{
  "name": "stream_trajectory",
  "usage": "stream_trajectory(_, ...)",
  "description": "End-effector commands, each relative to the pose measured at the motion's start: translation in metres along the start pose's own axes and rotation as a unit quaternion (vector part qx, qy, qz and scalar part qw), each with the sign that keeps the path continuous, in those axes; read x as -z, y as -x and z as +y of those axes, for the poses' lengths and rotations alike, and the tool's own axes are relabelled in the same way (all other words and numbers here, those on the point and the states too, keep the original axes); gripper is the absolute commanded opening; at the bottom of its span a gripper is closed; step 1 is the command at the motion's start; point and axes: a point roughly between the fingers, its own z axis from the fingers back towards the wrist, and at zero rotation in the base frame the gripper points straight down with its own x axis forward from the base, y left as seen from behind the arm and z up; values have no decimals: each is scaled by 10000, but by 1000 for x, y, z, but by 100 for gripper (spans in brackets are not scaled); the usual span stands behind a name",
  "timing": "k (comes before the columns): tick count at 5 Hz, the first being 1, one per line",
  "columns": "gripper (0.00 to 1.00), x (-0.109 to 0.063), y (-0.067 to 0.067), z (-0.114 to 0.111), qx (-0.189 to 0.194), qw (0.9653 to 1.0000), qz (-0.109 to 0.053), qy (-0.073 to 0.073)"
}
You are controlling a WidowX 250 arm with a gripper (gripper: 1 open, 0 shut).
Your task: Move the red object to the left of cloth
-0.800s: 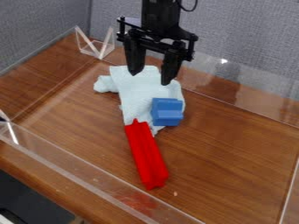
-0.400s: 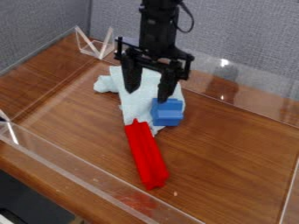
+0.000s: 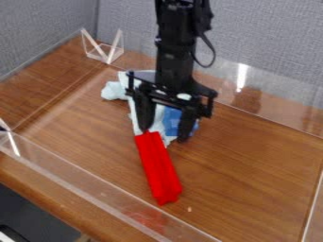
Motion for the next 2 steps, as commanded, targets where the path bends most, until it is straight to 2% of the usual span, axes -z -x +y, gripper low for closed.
stream_trajectory(1,100,-8,7,-8,-93,9994,-323,101)
stream_trajectory(2,100,1,11,-10,-210,9991,-331,143)
